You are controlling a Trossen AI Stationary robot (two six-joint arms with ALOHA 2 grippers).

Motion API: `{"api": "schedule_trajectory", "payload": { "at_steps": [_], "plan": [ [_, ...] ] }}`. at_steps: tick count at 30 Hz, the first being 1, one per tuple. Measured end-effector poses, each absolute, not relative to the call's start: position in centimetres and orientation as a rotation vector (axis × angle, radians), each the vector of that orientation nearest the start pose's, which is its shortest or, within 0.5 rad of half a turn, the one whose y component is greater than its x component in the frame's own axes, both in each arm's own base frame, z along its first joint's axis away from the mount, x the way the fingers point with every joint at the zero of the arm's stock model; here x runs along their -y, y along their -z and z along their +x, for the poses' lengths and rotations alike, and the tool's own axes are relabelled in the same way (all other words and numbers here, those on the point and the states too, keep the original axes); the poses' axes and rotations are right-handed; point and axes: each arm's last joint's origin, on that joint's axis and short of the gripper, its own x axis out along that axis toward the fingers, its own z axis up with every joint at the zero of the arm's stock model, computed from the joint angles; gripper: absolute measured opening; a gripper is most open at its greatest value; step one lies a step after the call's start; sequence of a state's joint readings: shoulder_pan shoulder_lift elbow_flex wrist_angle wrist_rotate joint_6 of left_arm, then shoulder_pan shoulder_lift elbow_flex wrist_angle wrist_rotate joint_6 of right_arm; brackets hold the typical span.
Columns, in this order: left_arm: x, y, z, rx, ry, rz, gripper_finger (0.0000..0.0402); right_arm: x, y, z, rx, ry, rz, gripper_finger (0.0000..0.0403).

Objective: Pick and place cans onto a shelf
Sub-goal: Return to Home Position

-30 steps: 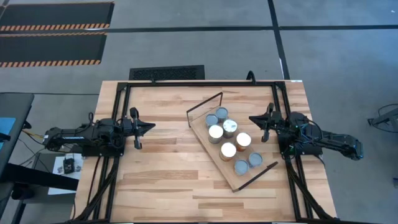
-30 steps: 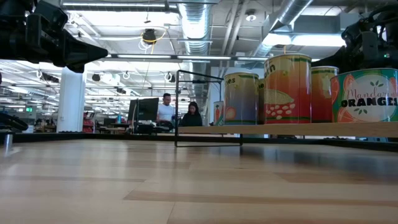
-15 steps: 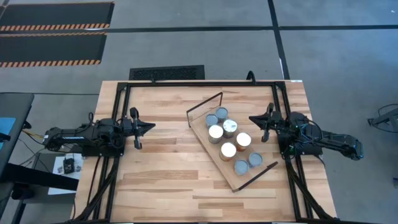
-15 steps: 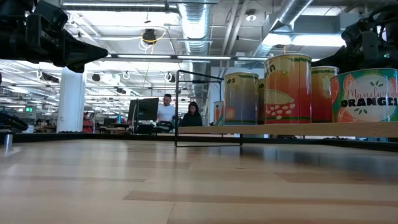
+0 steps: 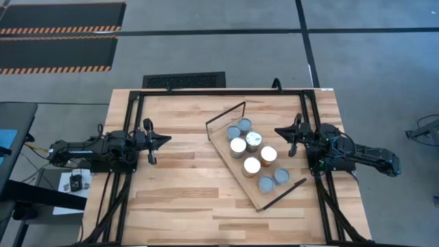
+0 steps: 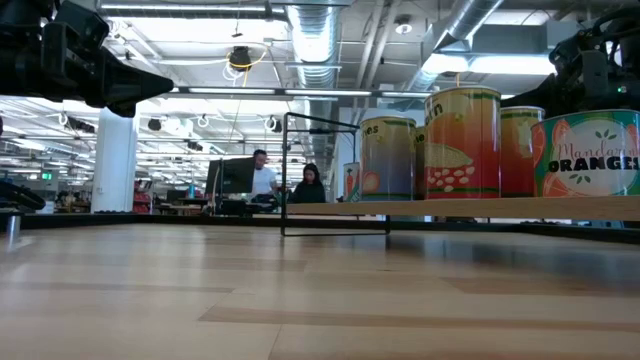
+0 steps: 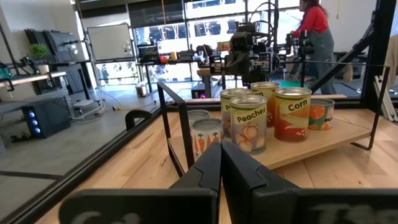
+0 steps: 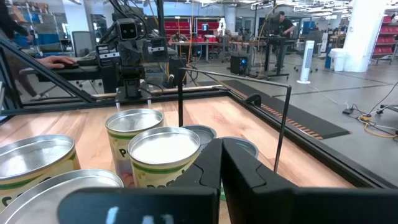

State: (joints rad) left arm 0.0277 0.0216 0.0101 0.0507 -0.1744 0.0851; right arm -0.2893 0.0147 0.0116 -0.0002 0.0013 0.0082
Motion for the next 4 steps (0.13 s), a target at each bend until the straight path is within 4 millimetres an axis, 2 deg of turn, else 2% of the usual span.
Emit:
{"api": "schedule_trajectory", "payload": {
  "at_steps": [4],
  "plan": [
    [-0.78,-17.01,9.77,0.03,-0.204,0.085,0.0,2.8,-16.63,9.38,-0.002,0.291,0.009,0.0031]
  ]
}}
